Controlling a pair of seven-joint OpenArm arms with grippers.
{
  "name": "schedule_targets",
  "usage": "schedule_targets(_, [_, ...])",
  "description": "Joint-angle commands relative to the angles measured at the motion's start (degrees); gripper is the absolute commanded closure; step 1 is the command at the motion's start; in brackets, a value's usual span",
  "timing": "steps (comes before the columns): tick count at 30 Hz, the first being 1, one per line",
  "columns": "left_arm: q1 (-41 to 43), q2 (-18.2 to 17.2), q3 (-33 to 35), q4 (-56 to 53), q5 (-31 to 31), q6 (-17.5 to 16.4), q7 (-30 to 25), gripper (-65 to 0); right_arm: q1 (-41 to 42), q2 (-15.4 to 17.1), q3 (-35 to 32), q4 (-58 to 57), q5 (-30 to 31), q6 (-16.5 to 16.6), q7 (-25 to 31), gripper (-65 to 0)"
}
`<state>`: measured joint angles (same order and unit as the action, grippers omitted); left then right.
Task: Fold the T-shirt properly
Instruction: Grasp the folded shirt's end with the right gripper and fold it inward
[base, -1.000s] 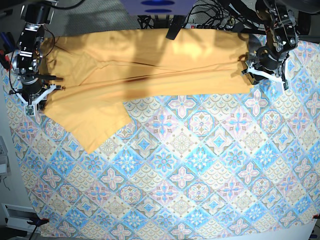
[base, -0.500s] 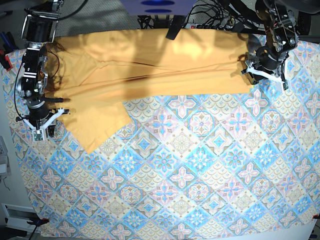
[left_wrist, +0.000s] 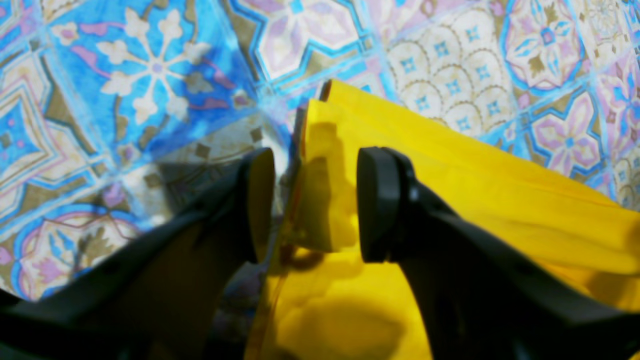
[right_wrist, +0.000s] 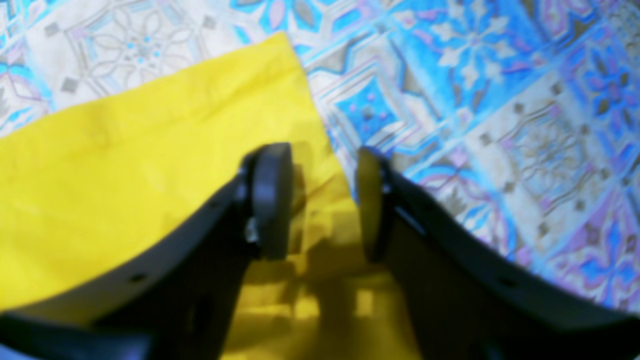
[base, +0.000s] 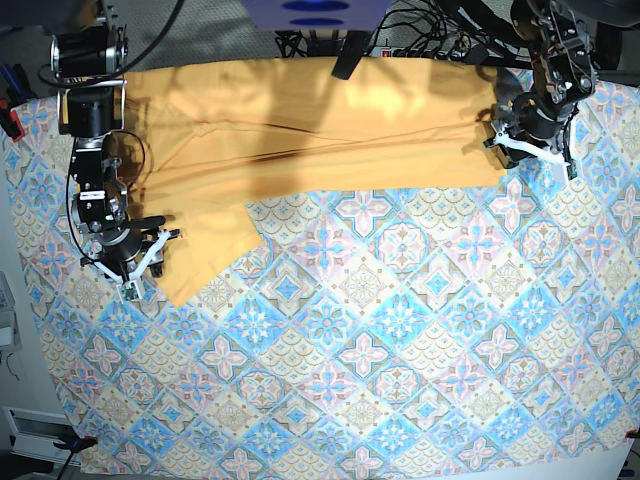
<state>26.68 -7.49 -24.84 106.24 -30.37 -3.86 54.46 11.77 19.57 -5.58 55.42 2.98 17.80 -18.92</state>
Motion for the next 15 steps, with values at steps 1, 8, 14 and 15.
schedule_targets(1, [-0.1,-0.5,-0.2,1.1,-0.4,-0.2,-0.8,-27.0,1.5,1.1,0.4,0.0,0.0,-0.4,1.0,-25.2])
schedule_targets(8, [-0.2,-0.5,-0.2,1.1,-0.4,-0.3,-0.8,-27.0,4.7,1.1,0.0,-6.1,0.1,-0.4,1.4,-28.3])
schedule_targets(14, [-0.2,-0.5,-0.2,1.1,-0.4,-0.3,-0.8,-26.8,5.4,1.1,-0.2,-9.0,0.1,-0.4,1.5,-28.1])
schedule_targets(15, [-0.2,-0.5,-0.2,1.1,-0.4,-0.3,-0.8,-26.8,5.4,1.1,-0.2,-9.5,0.1,-0.4,1.5,-28.1])
